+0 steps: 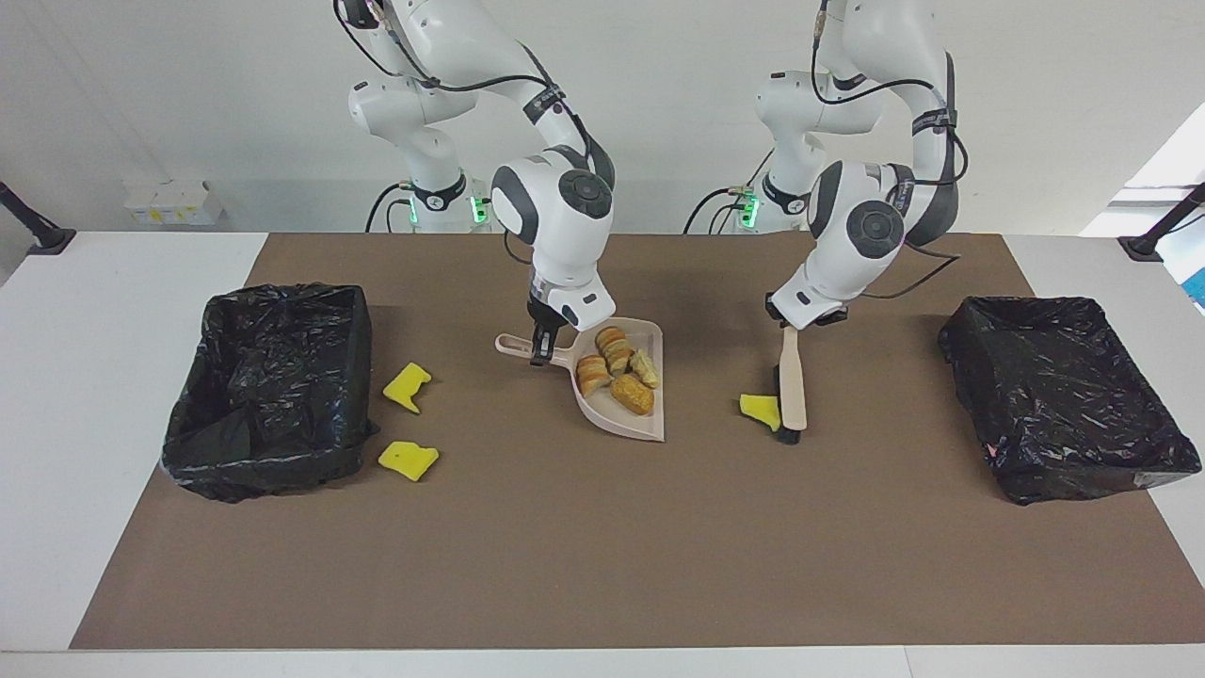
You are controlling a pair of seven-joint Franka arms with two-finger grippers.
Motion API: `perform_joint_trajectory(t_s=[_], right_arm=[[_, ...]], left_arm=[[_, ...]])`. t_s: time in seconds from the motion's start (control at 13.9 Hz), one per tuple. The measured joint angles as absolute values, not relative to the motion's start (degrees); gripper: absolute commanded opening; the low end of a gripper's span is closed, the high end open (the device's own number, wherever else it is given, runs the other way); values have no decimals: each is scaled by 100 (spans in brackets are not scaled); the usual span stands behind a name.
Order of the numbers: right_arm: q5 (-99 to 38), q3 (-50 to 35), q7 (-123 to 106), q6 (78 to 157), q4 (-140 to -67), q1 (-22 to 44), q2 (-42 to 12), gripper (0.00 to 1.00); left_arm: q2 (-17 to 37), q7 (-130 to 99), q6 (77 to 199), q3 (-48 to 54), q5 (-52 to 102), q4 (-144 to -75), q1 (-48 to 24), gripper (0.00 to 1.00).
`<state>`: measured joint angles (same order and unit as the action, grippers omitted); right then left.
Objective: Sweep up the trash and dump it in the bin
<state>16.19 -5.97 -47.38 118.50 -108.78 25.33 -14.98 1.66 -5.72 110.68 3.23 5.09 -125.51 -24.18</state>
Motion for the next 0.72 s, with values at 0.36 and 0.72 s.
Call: perform_joint_trajectory(t_s=[0.36,0.72], right_arm=[[1616,-596,-4741,11977,-10900,2507,-1548,0],[1614,-595,-5124,12055,-10956,2328,-1553,0]], left_arm=[[34,-1312,11067,344,1034,-12589,-3350,0],[-61,-2076,11038,351,1522,-12578,-3803,0]])
